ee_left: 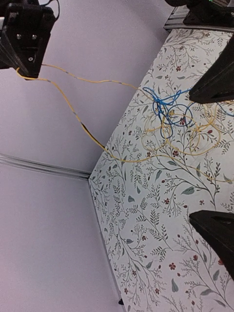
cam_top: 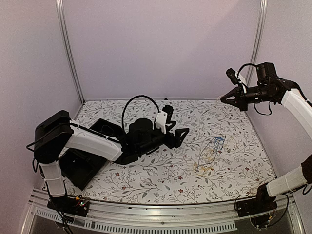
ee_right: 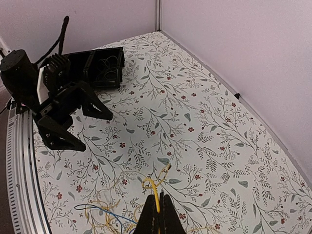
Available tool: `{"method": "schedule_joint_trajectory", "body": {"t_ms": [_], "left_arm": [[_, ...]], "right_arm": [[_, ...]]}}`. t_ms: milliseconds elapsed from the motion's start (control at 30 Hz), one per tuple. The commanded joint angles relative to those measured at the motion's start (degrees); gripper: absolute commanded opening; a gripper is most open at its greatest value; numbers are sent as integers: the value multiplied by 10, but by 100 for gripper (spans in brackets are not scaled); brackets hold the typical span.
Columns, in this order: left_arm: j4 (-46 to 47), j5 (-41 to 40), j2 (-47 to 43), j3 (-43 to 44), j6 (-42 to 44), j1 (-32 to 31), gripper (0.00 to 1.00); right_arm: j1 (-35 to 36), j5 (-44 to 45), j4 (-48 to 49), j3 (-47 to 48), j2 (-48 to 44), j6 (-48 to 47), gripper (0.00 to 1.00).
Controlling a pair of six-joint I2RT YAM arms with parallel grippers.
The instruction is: Untangle the cables
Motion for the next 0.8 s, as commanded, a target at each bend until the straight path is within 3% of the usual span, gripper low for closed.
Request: {"method": "schedule_joint_trajectory", "body": {"t_ms": [0, 167, 267, 633, 700, 767], "left_arm": [[14, -13, -22, -15, 60, 2, 78], [-89, 56, 10, 99, 149, -1, 75], [-155, 42, 42, 177, 186, -6, 74], [-181, 128, 136, 323, 224, -7, 70], [-189, 138, 148, 342, 229, -7, 63], [-206, 138, 155, 361, 234, -7, 50]], "right_arm": [[3, -14, 0, -9, -17, -18, 0], [13, -35, -33, -12, 3, -36, 0], [23, -37, -39, -15, 0, -38, 0], [39, -75, -45, -16, 15, -22, 0], [39, -77, -43, -15, 15, -20, 0], [39, -75, -41, -18, 17, -19, 1]]}}
